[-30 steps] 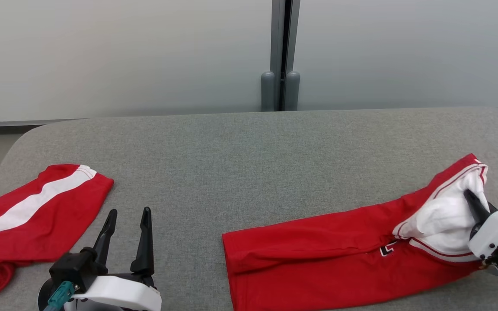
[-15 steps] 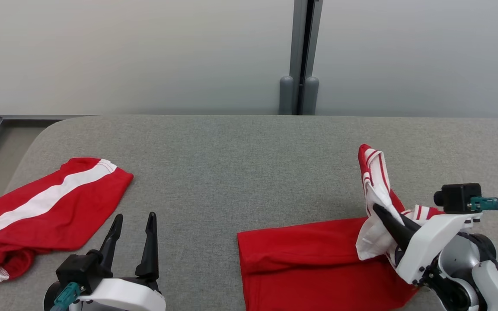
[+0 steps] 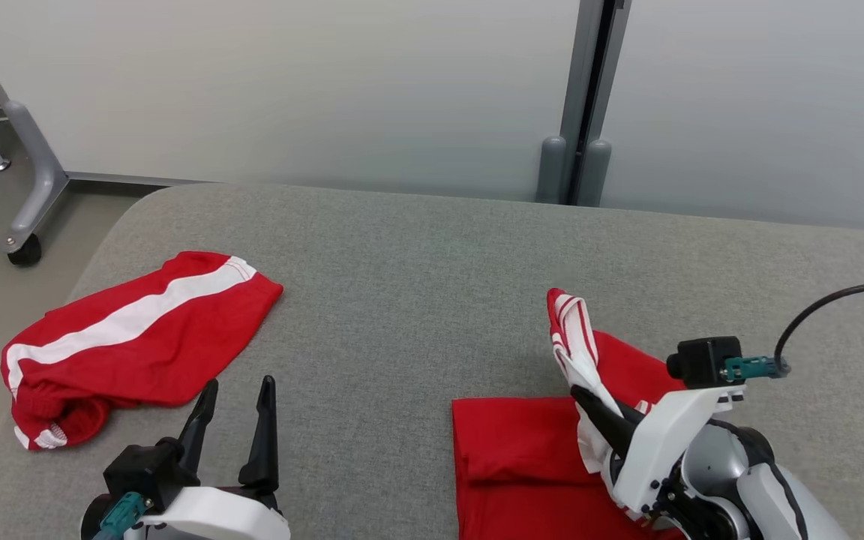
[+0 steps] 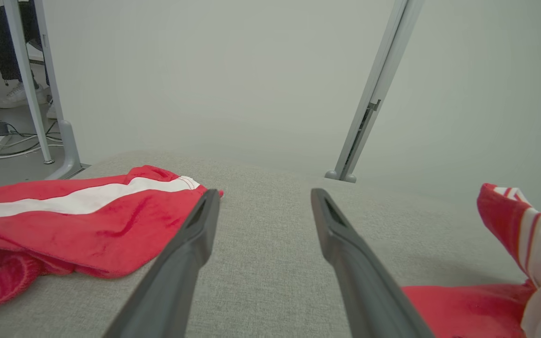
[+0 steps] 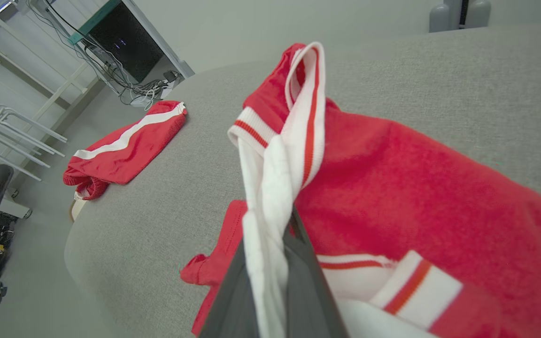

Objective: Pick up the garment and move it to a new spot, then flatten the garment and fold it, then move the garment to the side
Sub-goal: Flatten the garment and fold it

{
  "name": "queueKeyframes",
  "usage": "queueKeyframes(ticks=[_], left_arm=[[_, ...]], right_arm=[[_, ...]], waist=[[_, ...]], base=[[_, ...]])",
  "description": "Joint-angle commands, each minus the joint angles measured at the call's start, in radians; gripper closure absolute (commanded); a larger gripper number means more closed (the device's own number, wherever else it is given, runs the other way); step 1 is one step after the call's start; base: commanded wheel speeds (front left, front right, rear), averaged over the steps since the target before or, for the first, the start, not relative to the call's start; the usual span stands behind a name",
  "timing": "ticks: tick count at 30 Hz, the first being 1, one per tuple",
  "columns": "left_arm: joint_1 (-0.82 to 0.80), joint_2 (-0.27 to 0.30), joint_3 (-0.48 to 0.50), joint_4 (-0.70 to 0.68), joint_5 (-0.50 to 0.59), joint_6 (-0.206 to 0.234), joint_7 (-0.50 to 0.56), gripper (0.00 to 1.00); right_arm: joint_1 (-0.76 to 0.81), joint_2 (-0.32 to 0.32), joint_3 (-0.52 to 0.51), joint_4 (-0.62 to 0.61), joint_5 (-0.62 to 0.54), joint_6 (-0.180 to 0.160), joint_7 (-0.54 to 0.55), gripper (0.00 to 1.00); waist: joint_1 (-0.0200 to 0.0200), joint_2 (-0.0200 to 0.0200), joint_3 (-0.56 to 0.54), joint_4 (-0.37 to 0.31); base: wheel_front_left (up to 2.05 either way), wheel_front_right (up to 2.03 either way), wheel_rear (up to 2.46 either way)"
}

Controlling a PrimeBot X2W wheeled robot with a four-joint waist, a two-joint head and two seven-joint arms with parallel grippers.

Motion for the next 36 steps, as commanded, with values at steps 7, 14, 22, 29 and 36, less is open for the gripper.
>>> queueKeyframes(ticks=[7,14,22,29,36], left_arm=[[-0.018,0.006,0.001,0.007,-0.007,0.000,-0.005,0.00],[-0.025,0.006,-0.002,0.013,-0.010,0.004,-0.006,0.00],[-0.022,0.000,-0.002,0.019,-0.012,0.006,-0.007,0.00],[-0.013,-0.003,0.000,0.018,-0.014,0.007,-0.010,0.00],[-0.006,-0.006,0.002,0.015,-0.013,0.006,-0.012,0.00]], right_arm=[[-0.032,0.036,0.052,0.064,0.030,0.000,-0.012,1.00],[-0.056,0.058,0.121,0.137,0.066,0.000,-0.047,0.00],[-0.079,0.025,0.142,0.076,0.146,0.000,-0.118,0.00],[-0.070,-0.085,0.071,-0.037,0.189,0.000,-0.234,0.00],[-0.023,-0.166,-0.061,0.016,0.141,0.000,-0.310,0.00]], waist=[[0.0000,-0.0001,0.010,0.020],[0.0000,-0.0001,0.014,0.011],[0.0000,-0.0001,0.008,-0.020],[0.0000,-0.0001,0.002,-0.042],[0.0000,-0.0001,-0.004,-0.049]], base=[[0.00,0.00,0.00],[0.00,0.00,0.00],[0.00,0.00,0.00],[0.00,0.00,0.00],[0.00,0.00,0.00]])
